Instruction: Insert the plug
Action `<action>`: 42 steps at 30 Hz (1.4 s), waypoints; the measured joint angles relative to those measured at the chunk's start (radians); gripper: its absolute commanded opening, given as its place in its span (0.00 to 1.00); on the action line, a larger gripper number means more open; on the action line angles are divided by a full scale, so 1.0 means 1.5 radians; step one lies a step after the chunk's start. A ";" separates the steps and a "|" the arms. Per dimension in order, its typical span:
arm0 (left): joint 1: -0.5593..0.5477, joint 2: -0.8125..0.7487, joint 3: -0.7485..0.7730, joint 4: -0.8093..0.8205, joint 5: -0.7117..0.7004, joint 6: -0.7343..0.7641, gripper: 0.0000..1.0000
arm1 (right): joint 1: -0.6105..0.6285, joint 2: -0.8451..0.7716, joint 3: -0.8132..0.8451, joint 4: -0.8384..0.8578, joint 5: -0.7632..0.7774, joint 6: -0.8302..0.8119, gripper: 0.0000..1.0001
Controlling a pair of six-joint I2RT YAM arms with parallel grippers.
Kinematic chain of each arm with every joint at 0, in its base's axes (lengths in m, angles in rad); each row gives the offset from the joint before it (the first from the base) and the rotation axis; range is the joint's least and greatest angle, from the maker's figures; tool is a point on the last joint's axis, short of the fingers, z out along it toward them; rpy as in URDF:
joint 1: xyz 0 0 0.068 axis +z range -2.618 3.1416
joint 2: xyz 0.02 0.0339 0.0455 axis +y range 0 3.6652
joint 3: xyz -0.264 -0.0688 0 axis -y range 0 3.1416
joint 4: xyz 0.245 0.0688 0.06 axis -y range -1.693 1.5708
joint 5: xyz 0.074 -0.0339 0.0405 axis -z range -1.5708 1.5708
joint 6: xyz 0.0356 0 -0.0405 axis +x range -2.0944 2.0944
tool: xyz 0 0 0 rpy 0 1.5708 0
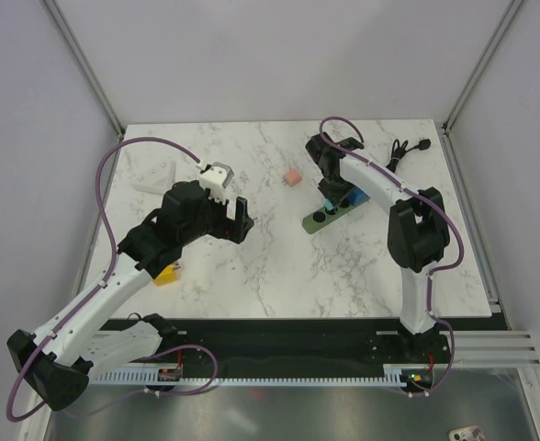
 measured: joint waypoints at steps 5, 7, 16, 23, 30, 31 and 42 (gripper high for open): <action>0.000 -0.004 -0.001 0.000 0.000 0.000 0.98 | 0.000 -0.001 -0.002 -0.001 -0.001 0.013 0.00; 0.000 -0.005 -0.001 0.000 0.000 0.000 0.98 | 0.000 -0.001 -0.002 -0.001 -0.002 0.017 0.00; 0.000 -0.013 -0.001 0.000 -0.002 0.000 0.98 | -0.001 0.000 -0.002 0.001 -0.013 0.022 0.00; 0.000 -0.014 -0.001 0.000 -0.003 0.000 0.98 | -0.004 0.003 -0.002 0.002 -0.019 0.022 0.00; 0.000 -0.017 -0.003 0.001 -0.003 0.000 0.98 | -0.010 0.013 0.010 -0.003 -0.026 0.017 0.00; 0.000 -0.017 -0.003 0.001 -0.003 0.000 0.98 | -0.011 0.015 0.013 -0.005 -0.028 0.016 0.00; 0.000 -0.018 -0.006 0.004 -0.003 0.000 0.98 | -0.021 0.036 0.012 0.005 -0.044 0.009 0.00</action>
